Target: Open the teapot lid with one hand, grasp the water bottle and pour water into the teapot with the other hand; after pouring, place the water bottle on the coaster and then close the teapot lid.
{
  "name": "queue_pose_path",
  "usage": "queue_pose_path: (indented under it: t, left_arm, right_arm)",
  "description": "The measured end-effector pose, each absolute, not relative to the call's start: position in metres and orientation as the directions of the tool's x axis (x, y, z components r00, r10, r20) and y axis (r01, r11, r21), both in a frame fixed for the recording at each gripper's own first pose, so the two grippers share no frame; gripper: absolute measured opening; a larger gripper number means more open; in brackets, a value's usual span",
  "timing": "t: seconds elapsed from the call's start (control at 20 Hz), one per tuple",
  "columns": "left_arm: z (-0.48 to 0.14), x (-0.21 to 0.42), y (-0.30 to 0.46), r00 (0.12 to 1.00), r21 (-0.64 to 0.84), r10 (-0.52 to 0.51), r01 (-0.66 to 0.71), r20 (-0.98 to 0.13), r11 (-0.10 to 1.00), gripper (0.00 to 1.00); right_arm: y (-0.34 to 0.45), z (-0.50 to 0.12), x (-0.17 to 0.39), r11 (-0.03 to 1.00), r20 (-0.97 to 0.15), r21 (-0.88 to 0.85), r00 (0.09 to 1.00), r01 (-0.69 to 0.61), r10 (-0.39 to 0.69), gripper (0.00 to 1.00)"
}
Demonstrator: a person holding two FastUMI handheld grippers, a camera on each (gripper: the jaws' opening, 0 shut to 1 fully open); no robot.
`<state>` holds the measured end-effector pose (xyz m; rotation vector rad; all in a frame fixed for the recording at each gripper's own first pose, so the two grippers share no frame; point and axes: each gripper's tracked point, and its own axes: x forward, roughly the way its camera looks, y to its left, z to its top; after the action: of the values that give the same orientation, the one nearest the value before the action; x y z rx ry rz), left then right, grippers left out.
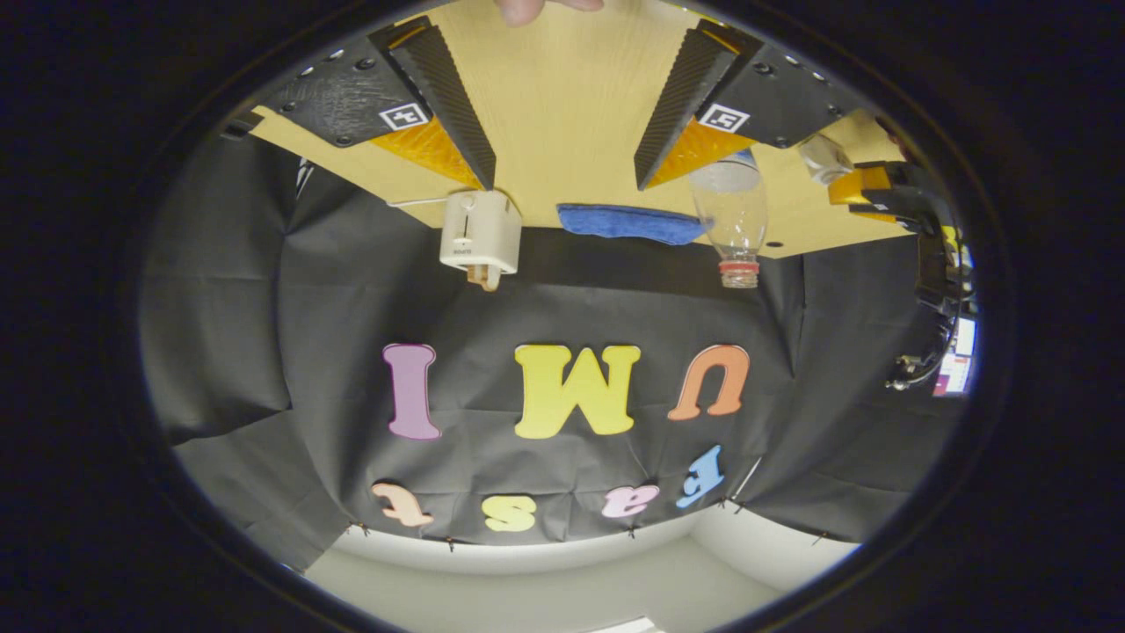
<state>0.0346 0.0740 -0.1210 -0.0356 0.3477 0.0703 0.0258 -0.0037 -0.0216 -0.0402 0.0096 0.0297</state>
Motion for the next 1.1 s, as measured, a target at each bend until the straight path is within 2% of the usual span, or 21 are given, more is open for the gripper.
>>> queue_pose_path:
  t: [0.1,0.4,0.55,0.8,0.9,1.1]
  left_arm:
    - [-0.123,0.037,0.075,0.933,-0.015,0.069,-0.079,-0.353,0.997,0.35]
    - [-0.121,0.038,0.074,0.934,-0.002,0.059,-0.064,-0.354,0.998,0.07]
    - [-0.110,0.037,0.073,0.946,-0.024,0.044,-0.055,-0.322,0.998,0.03]
    - [-0.087,0.030,0.071,0.962,-0.030,0.020,-0.029,-0.273,0.999,0.03]
    - [-0.079,0.025,0.070,0.966,-0.030,0.009,-0.018,-0.259,0.999,0.03]
    - [-0.070,0.011,0.071,0.970,-0.026,0.008,-0.014,-0.244,1.000,0.03]
  right_arm:
    - [-0.002,-0.027,0.029,0.999,-0.022,-0.041,0.999,-0.034,0.033,0.95]
    - [0.006,-0.033,0.030,0.997,-0.040,-0.035,0.997,-0.073,0.072,0.96]
    - [0.011,-0.031,0.028,0.994,-0.035,-0.024,0.993,-0.110,0.109,0.95]
    - [0.031,-0.036,0.017,0.980,-0.034,-0.001,0.979,-0.199,0.199,0.97]
    - [0.043,-0.042,0.013,0.973,-0.055,0.004,0.972,-0.230,0.230,0.95]
    - [0.066,-0.060,0.010,0.959,-0.111,0.008,0.952,-0.285,0.284,0.97]
